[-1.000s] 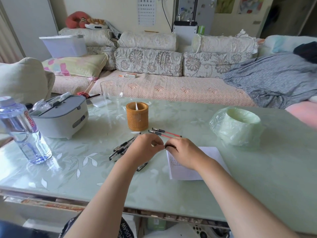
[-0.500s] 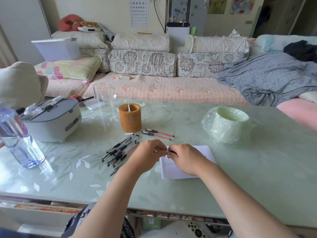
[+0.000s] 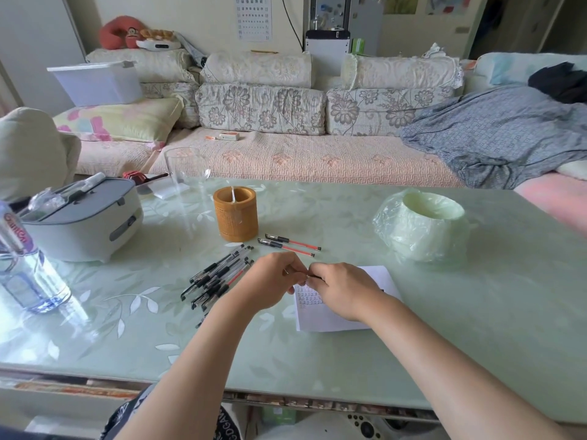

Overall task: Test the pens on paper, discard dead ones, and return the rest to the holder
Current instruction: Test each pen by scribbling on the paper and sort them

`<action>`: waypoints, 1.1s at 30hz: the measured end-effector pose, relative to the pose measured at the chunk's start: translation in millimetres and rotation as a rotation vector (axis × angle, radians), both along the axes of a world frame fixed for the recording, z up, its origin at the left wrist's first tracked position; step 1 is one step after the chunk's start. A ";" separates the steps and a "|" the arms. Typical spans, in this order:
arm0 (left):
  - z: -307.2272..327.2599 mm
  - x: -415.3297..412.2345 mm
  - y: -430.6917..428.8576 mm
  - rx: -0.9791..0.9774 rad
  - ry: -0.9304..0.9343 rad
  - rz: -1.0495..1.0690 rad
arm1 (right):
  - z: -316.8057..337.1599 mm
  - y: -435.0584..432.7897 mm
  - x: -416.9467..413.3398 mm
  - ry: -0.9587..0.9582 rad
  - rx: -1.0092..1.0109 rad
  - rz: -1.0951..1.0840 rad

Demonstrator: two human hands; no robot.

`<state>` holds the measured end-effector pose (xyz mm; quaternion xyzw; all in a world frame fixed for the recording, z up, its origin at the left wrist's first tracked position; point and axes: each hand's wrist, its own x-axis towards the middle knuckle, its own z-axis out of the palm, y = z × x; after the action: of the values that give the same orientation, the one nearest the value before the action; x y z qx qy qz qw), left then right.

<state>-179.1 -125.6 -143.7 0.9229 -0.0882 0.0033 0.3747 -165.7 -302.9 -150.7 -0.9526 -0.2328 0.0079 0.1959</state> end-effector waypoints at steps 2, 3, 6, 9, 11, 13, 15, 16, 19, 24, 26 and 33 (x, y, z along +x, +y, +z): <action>-2.1 3.9 2.3 -0.013 0.007 0.000 | -2.7 -0.3 1.0 0.010 0.019 -0.006; -3.1 5.4 3.3 -0.014 0.015 0.000 | -4.1 -0.3 1.4 0.026 0.034 -0.006; -6.3 9.6 6.0 0.015 0.029 0.001 | -6.7 -1.4 2.5 0.089 0.060 -0.011; -10.0 13.7 12.1 0.065 0.012 0.029 | -13.7 -7.9 5.2 0.205 0.102 -0.073; -12.9 16.8 16.8 0.125 -0.001 0.037 | -17.3 -11.3 7.3 0.272 0.186 -0.081; -16.1 19.3 19.0 0.185 0.009 0.031 | -19.1 -12.6 10.9 0.274 0.276 -0.068; -19.3 21.7 18.5 0.226 0.030 0.025 | -21.5 -11.4 13.0 0.307 0.387 -0.083; -21.0 22.9 18.2 0.243 0.033 0.021 | -23.2 -10.1 13.4 0.343 0.452 -0.101; -23.8 24.6 18.2 0.291 0.043 0.008 | -24.4 -3.3 12.1 0.510 0.717 -0.147; -26.3 27.0 16.0 0.326 0.071 -0.030 | -24.9 -3.1 14.2 0.575 0.840 -0.079; -27.0 27.3 14.9 0.329 0.047 -0.036 | -29.5 -3.1 14.0 0.550 0.864 -0.049; -31.4 28.7 11.9 0.320 -0.006 -0.098 | -36.9 -2.9 10.4 0.558 0.825 -0.132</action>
<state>-150.3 -113.7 -175.1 0.9654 -0.1337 -0.0266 0.2225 -155.3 -305.8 -187.6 -0.7701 -0.0944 0.1570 0.6110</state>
